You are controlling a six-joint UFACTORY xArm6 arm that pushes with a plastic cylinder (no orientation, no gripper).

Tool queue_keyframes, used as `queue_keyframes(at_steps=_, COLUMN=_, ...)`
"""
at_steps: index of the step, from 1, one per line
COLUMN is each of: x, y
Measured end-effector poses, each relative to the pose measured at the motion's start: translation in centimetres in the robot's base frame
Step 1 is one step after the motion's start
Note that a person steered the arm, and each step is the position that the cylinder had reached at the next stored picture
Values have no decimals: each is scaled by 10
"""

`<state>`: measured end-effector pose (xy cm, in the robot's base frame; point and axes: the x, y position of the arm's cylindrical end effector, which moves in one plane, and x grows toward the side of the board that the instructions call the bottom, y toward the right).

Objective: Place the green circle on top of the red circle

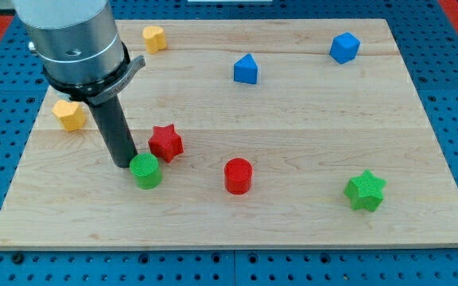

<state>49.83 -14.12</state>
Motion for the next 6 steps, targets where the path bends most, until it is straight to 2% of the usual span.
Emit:
queue_keyframes(at_steps=2, x=41, y=-14)
queue_keyframes(at_steps=3, x=43, y=11)
queue_keyframes(at_steps=6, x=-2, y=89)
